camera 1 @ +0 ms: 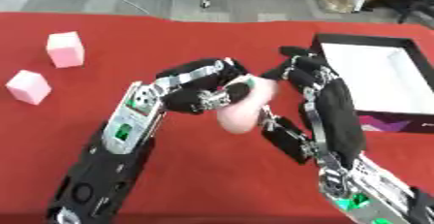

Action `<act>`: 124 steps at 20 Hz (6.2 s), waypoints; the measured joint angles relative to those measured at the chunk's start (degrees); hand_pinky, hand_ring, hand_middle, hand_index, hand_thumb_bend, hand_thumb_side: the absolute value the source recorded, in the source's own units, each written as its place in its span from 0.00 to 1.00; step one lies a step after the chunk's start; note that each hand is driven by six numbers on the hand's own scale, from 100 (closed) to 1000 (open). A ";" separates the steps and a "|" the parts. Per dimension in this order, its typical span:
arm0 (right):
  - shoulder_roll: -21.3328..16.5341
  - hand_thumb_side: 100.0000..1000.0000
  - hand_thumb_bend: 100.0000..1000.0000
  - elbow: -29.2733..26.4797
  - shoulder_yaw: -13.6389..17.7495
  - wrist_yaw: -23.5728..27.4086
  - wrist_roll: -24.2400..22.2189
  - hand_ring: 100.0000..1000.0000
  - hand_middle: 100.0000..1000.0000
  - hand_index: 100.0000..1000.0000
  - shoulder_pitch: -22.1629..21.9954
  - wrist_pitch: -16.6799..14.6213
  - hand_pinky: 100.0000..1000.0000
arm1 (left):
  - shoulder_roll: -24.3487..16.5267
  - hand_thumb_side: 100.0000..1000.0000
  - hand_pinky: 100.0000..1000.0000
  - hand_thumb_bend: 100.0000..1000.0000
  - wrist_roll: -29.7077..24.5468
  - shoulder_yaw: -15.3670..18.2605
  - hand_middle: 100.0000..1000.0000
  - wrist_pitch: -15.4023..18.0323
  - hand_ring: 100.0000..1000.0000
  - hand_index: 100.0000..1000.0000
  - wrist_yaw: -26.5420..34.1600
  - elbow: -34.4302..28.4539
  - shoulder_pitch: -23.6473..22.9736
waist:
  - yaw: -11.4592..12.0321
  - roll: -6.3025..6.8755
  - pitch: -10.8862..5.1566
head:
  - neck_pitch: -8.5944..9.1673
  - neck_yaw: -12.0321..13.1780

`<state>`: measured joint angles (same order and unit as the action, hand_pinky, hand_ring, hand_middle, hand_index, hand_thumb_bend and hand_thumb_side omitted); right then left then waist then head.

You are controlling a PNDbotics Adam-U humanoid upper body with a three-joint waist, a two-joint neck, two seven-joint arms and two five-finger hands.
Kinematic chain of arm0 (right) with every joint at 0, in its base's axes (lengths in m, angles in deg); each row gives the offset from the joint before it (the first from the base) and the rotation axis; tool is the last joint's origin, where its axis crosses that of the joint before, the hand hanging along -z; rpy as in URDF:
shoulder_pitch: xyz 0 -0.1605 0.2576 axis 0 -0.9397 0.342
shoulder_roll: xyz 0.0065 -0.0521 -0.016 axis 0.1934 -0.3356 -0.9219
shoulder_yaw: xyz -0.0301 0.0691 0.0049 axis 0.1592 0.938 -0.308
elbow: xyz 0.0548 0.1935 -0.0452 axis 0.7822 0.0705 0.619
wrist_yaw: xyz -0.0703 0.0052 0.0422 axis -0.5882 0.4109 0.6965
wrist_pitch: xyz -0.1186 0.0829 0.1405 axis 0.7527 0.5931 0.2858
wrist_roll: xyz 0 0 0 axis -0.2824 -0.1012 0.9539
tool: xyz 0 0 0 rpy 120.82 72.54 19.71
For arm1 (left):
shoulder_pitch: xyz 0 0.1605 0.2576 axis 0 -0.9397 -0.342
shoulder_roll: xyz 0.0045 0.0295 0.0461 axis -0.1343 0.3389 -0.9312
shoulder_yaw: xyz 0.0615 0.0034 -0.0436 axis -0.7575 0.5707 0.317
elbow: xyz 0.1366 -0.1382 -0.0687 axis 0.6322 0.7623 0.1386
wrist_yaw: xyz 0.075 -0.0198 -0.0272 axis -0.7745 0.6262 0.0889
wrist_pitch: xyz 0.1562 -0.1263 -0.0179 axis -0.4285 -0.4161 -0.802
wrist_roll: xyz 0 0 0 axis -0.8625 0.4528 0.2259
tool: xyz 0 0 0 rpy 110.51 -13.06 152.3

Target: Pick up the objects with one hand, pass them to the other hand, and then place them into the box on the other side of the table.

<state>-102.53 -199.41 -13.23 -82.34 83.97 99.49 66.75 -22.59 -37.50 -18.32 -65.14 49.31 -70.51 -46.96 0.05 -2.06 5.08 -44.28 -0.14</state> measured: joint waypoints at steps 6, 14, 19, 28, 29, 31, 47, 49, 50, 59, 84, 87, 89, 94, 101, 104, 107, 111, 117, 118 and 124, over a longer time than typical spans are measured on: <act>0.00 0.00 0.00 0.00 0.64 0.90 4.09 0.72 0.37 0.10 -0.16 1.02 0.55 | 0.66 0.91 0.69 0.00 -0.32 3.20 0.57 -2.09 0.56 0.75 -0.85 0.71 -0.70 | -0.02 -0.02 0.00 | 0.00 -0.65; -0.67 0.00 0.00 0.00 1.80 1.12 6.04 0.72 0.37 0.09 -0.83 1.70 0.55 | 2.01 0.97 0.70 0.04 -0.38 8.38 0.64 -6.73 0.61 0.79 -0.11 0.06 -0.96 | -0.01 -0.17 0.00 | 0.00 -2.28; -1.44 0.00 0.00 0.00 2.95 1.09 6.62 0.72 0.37 0.09 -1.29 2.07 0.55 | 2.59 0.96 0.70 0.05 -0.40 11.85 0.65 -10.11 0.62 0.80 1.43 -1.71 -0.64 | -0.01 -0.19 0.00 | 0.00 -3.93; -7.18 0.00 0.00 0.00 10.32 6.28 9.80 0.73 0.37 0.09 -4.79 3.83 0.53 | 2.45 0.86 0.69 0.00 1.43 22.18 0.62 -15.51 0.60 0.78 2.39 -8.58 -4.00 | 0.95 -0.16 -0.01 | 0.00 -8.85; -8.39 0.00 0.00 0.00 11.43 7.74 9.84 0.74 0.36 0.09 -5.32 3.80 0.53 | 2.10 0.85 0.69 0.00 2.59 23.35 0.62 -15.93 0.60 0.77 2.39 -9.77 -4.62 | 1.18 -0.13 -0.01 | 0.00 -9.59; -11.01 0.00 0.00 0.00 13.49 10.94 9.77 0.75 0.36 0.09 -6.48 3.87 0.51 | 1.01 0.83 0.69 0.00 5.24 25.31 0.62 -16.38 0.60 0.77 2.39 -12.17 -6.04 | 1.74 0.13 0.03 | 0.00 -11.01; -28.61 0.00 0.00 8.68 25.75 50.42 -3.26 0.87 0.39 0.19 -6.85 16.95 0.48 | -4.08 0.74 0.70 0.00 15.14 30.39 0.62 -12.05 0.60 0.78 4.56 -25.48 -14.36 | 8.19 2.41 0.77 | 0.00 -19.09; -28.85 0.00 0.00 15.77 25.76 53.79 -3.43 0.88 0.42 0.33 -5.11 17.11 0.50 | -4.04 0.73 0.70 0.00 15.25 30.37 0.62 -11.89 0.60 0.78 4.57 -26.23 -14.52 | 9.36 2.61 0.98 | 0.00 -20.15; -28.85 0.00 0.00 19.15 25.72 55.15 -3.48 0.89 0.44 0.40 -4.49 17.18 0.51 | -4.04 0.72 0.70 0.00 15.30 30.36 0.62 -11.77 0.60 0.78 4.56 -26.55 -14.55 | 9.87 2.70 1.07 | 0.00 -20.66; -28.85 0.61 0.22 31.48 25.09 60.00 -3.54 0.98 0.68 0.85 -4.18 17.23 0.59 | -4.15 0.72 0.70 0.00 16.22 31.10 0.63 -10.45 0.61 0.79 3.01 -27.21 -15.14 | 10.52 2.71 1.23 | 0.00 -22.11; -10.67 0.33 0.11 0.47 23.63 3.88 2.22 0.87 0.70 0.88 -18.64 11.49 0.64 | -28.46 0.33 0.81 0.00 23.22 28.60 0.76 13.09 0.74 0.92 -33.42 4.50 -5.67 | 4.74 3.56 -0.52 | 0.00 10.87; -7.42 0.33 0.09 0.47 21.32 -3.79 2.92 0.87 0.71 0.89 -19.18 10.79 0.65 | -30.95 0.36 0.83 0.10 24.25 26.75 0.77 15.37 0.75 0.93 -43.49 11.96 -2.85 | 4.12 3.75 -0.81 | 0.00 14.48; -5.42 0.34 0.08 0.47 19.98 -7.92 3.00 0.87 0.71 0.89 -19.27 10.71 0.65 | -32.13 0.36 0.84 0.20 25.26 25.10 0.78 17.29 0.76 0.94 -50.48 17.00 -0.69 | 3.64 3.81 -0.82 | 0.00 16.14; -1.79 0.37 0.05 0.46 17.43 -12.24 2.91 0.89 0.70 0.89 -19.93 10.80 0.64 | -33.91 0.35 0.88 0.46 28.24 20.70 0.81 24.86 0.80 0.95 -66.31 30.36 5.64 | 2.72 4.20 -0.95 | 0.01 18.34; -0.85 0.37 0.02 0.46 15.95 -12.66 2.78 0.89 0.69 0.89 -20.14 10.93 0.63 | -34.05 0.39 0.88 0.51 34.97 18.06 0.76 29.39 0.78 0.90 -84.48 44.12 11.92 | 1.90 4.23 -0.97 | 0.01 20.09; -0.67 0.37 0.02 0.46 15.72 -12.66 2.76 0.89 0.69 0.89 -20.13 10.96 0.63 | -33.71 0.36 0.87 0.45 39.44 18.05 0.72 28.58 0.75 0.86 -90.06 47.61 13.06 | 1.74 4.31 -0.97 | 0.01 20.31; -0.43 0.37 0.01 0.46 15.39 -12.60 2.71 0.89 0.69 0.89 -20.12 11.01 0.63 | -33.39 0.34 0.87 0.41 43.68 18.35 0.70 27.10 0.74 0.84 -94.26 50.13 13.87 | 1.54 4.38 -0.97 | 0.01 20.31; -0.42 0.38 0.01 0.46 15.12 -12.59 2.62 0.89 0.68 0.89 -20.10 11.10 0.63 | -32.65 0.31 0.86 0.39 48.50 18.82 0.70 24.87 0.73 0.84 -98.30 52.57 14.23 | 1.39 4.35 -0.97 | 0.01 20.25; -0.24 0.38 0.00 0.46 14.76 -12.52 2.52 0.89 0.68 0.89 -20.11 11.20 0.63 | -32.17 0.30 0.87 0.40 53.31 19.55 0.71 21.29 0.74 0.85 -102.84 54.66 14.56 | 1.14 4.05 -0.97 | 0.01 20.20; -0.14 0.38 0.00 0.46 14.75 -12.51 2.52 0.89 0.68 0.89 -20.11 11.21 0.63 | -32.17 0.30 0.87 0.40 53.82 19.74 0.72 20.84 0.74 0.85 -103.38 54.94 14.59 | 1.12 4.04 -0.97 | 0.01 20.22; 0.09 0.38 0.00 0.46 14.42 -12.33 2.53 0.89 0.68 0.89 -20.12 11.22 0.62 | -32.17 0.31 0.88 0.44 55.58 20.29 0.73 19.13 0.76 0.86 -105.71 55.81 15.29 | 1.08 3.87 -0.97 | 0.01 20.64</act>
<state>-102.44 -198.94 1.19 -94.67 86.50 79.38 77.97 -54.76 18.08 1.97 -46.01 -56.40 -14.70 -31.67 1.13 1.80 4.11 -44.27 20.50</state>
